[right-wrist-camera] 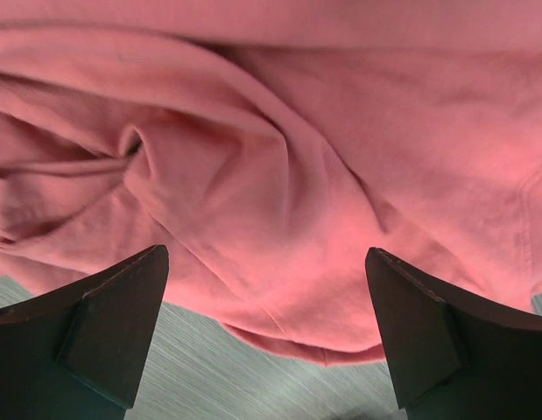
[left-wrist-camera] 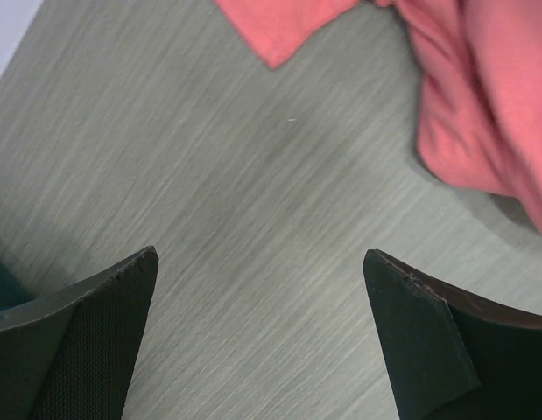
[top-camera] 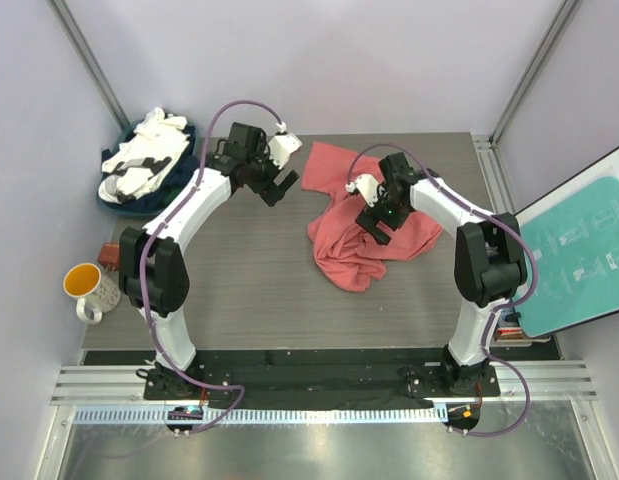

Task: Fold and stack the t-shirts
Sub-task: Flatten out the tshirt

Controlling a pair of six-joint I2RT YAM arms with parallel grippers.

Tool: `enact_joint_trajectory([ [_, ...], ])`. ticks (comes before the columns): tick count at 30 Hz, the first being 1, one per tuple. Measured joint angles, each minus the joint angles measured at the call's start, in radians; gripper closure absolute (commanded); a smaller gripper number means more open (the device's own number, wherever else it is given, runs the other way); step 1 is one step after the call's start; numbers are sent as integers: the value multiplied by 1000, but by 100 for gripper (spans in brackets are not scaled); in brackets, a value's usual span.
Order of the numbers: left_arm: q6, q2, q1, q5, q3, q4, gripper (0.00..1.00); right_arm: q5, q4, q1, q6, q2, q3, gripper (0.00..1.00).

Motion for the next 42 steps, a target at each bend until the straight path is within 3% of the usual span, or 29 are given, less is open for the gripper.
enact_joint_trajectory([
  [13, 111, 2, -81, 203, 31, -163, 5, 23, -14, -34, -194, -115, -186, 0],
  [17, 115, 31, -117, 238, 37, -183, 6, 13, -4, -31, -209, -117, -189, 11],
  [25, 120, 131, -150, 275, 102, -215, 7, 3, 54, -29, -204, -54, -190, 14],
  [27, 119, 133, -151, 288, 103, -224, 7, 2, 64, -29, -201, -34, -190, 21],
  [30, 118, 133, -156, 306, 107, -232, 6, 2, 76, -28, -197, -18, -190, 55],
  [31, 117, 133, -158, 314, 109, -236, 6, 2, 78, -28, -195, -15, -190, 72],
  [34, 116, 133, -168, 333, 114, -242, 5, 6, 90, -28, -187, -10, -191, 93],
  [42, 118, 189, -212, 346, 117, -250, 5, 33, 101, -29, -163, 6, -169, 99],
])
